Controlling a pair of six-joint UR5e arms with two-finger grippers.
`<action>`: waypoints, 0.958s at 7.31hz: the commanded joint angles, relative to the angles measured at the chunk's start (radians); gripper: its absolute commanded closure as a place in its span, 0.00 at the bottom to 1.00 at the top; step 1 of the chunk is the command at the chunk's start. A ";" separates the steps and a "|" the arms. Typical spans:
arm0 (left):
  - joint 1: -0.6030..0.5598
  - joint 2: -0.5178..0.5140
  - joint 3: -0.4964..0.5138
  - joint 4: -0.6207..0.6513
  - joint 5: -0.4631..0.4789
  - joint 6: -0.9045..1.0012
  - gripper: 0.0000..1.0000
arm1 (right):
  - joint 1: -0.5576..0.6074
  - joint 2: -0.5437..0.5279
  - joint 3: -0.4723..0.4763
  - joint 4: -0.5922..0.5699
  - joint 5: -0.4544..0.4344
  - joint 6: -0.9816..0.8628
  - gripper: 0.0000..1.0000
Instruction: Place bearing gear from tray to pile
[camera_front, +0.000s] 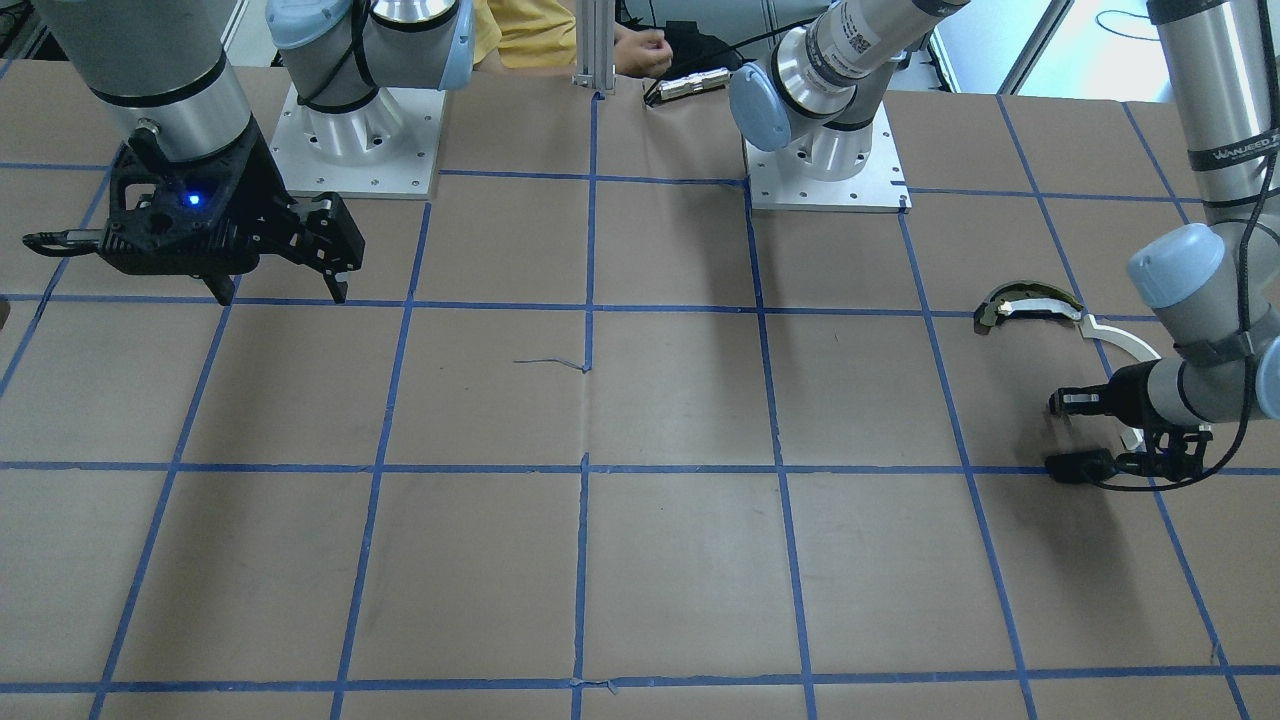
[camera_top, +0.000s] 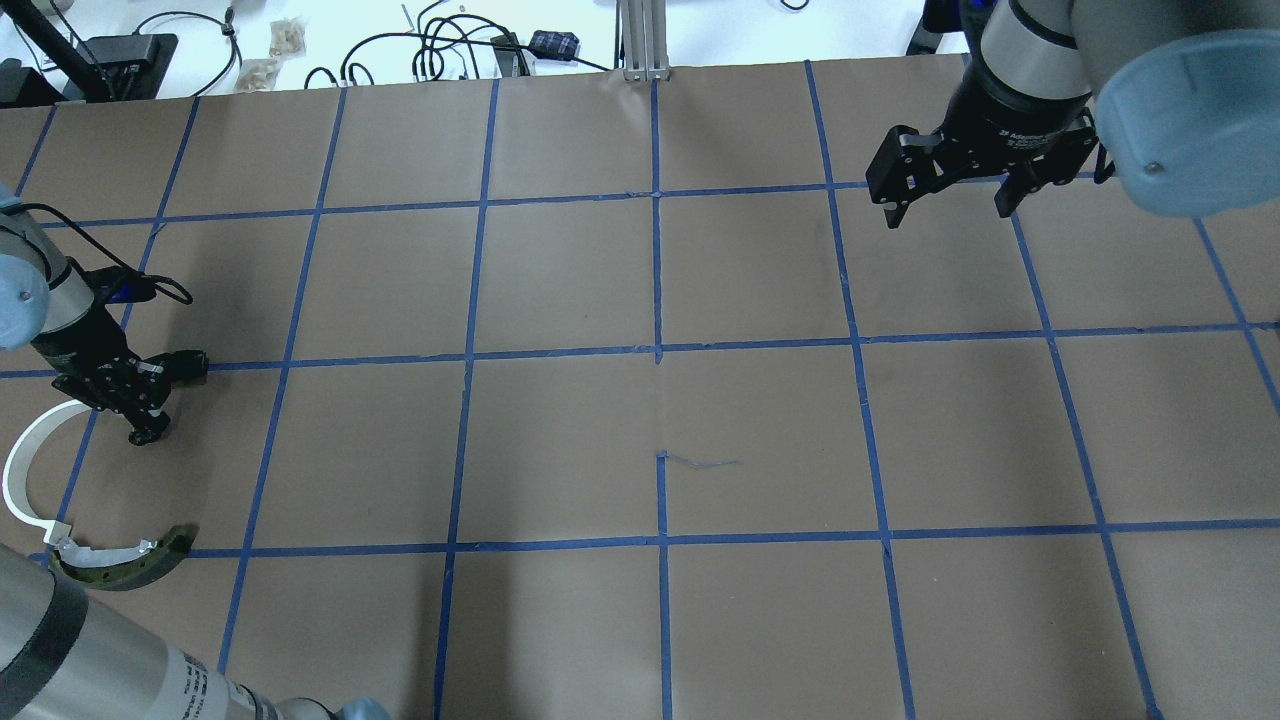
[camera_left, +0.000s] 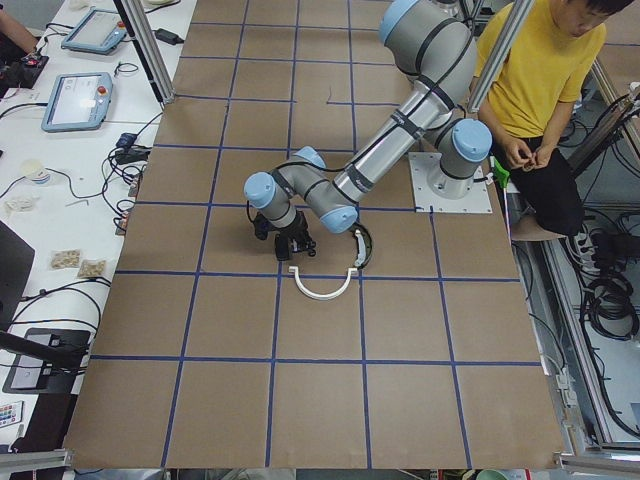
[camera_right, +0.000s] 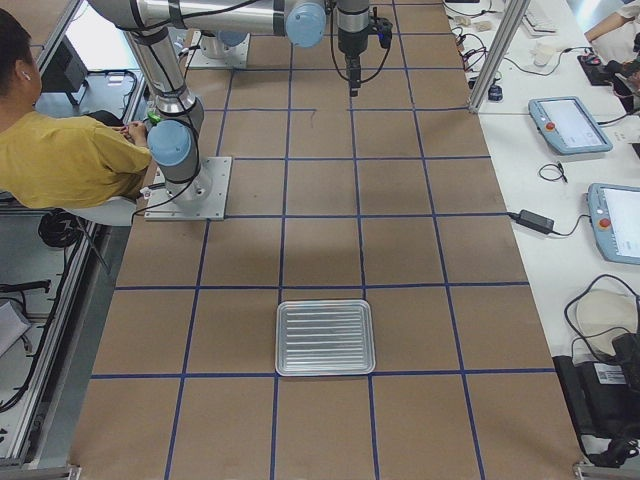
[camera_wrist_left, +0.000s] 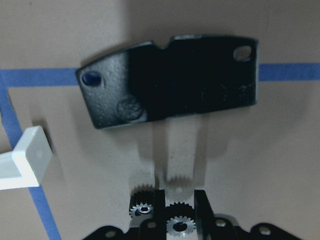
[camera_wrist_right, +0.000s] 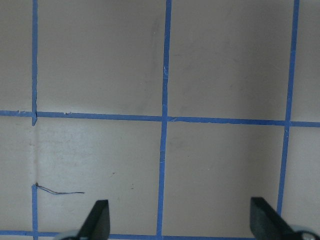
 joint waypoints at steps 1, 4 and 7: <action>0.002 0.002 0.000 -0.001 0.003 -0.003 0.59 | 0.000 0.000 0.000 0.000 0.000 0.001 0.00; -0.002 0.013 0.000 -0.014 0.005 -0.004 0.20 | 0.000 0.000 0.000 0.000 0.000 -0.001 0.00; -0.049 0.042 0.027 -0.046 -0.003 -0.036 0.00 | 0.000 0.000 0.001 0.000 0.000 -0.001 0.00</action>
